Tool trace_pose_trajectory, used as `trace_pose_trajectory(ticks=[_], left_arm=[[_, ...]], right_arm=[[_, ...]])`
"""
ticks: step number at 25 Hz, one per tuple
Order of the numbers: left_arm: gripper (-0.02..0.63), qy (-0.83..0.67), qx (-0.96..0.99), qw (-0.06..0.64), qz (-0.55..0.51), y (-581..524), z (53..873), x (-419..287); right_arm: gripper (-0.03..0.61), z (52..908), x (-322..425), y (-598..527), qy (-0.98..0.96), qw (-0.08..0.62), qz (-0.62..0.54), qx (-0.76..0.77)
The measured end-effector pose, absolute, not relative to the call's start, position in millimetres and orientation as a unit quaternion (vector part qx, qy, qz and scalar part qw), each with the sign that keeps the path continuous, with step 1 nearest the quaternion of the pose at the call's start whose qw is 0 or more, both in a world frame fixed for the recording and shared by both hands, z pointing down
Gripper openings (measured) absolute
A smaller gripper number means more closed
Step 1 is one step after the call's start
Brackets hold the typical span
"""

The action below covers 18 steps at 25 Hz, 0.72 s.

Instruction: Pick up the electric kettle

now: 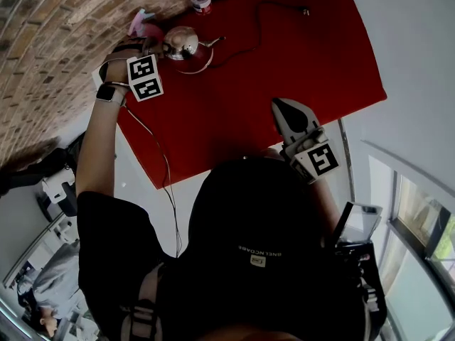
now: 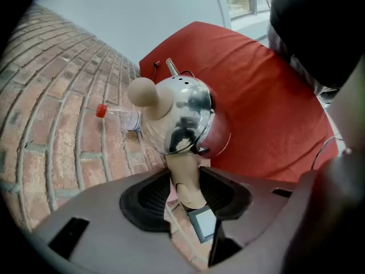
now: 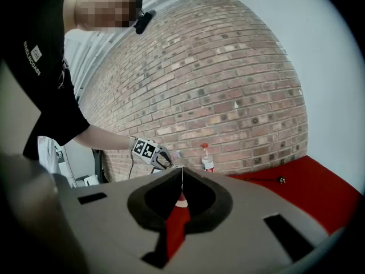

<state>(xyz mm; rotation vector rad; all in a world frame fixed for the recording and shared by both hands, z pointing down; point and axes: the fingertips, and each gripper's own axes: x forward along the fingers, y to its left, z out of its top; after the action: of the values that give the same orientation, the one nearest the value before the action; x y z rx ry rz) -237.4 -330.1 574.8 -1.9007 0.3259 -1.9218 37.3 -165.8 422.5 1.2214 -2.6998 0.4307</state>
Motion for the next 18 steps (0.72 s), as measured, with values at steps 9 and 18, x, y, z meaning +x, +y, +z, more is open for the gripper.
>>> trace_pose_trajectory(ticks=[9,18], left_arm=[[0.175,0.148,-0.687,0.163,-0.693,-306,575,-240],[0.184,0.225,-0.724,0.041,-0.651,-278,576,-233]], right_arm=[[0.008,419,39,-154,-0.905,0.072,0.137,0.396],[0.008,412,46,-140,-0.912,0.071,0.131,0.383]])
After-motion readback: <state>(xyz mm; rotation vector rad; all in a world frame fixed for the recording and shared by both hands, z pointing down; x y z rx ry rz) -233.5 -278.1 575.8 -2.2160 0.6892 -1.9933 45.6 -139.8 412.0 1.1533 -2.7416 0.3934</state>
